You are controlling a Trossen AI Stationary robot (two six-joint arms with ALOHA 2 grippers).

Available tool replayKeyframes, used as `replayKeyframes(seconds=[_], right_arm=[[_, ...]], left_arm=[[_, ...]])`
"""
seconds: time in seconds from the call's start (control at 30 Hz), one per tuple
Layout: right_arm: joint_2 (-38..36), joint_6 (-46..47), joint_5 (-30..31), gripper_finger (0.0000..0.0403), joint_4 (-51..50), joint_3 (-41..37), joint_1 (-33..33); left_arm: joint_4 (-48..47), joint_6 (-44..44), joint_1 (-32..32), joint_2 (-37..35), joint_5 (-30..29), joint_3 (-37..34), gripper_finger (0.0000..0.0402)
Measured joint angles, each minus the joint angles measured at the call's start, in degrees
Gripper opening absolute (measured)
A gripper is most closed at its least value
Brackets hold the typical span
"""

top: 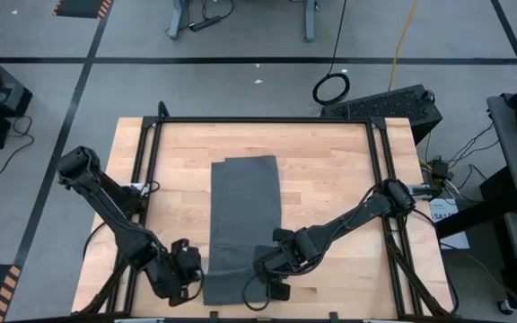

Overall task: Roll towel into tight, uniform cylinder
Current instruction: Roll the gray towel

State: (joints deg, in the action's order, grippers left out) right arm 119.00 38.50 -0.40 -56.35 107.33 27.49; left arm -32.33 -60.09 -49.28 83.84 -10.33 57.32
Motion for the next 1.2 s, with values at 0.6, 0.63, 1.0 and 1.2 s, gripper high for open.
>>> replayKeyframes(seconds=[0.6, 0.63, 1.0, 1.2], right_arm=[[0.00, -0.20, -0.26, 0.0000, 1.72, 0.00, 0.00], [0.00, -0.20, -0.75, 0.0000, 1.74, 0.00, 0.00], [0.00, -1.08, -1.57, 0.0000, 4.40, 0.00, 0.00], [0.00, -0.52, -1.60, 0.0000, 5.58, 0.00, 0.00]], left_arm=[[-21.33, 13.18, 36.08, -20.45, -16.86, 0.02, 0.0175], [-19.94, 17.70, 41.55, -20.20, -13.54, 0.02, 0.0175], [-4.83, 37.86, 85.66, -0.11, 27.10, 0.02, 0.0176], [-3.75, 41.33, 89.06, 8.68, 28.29, 0.02, 0.0176]])
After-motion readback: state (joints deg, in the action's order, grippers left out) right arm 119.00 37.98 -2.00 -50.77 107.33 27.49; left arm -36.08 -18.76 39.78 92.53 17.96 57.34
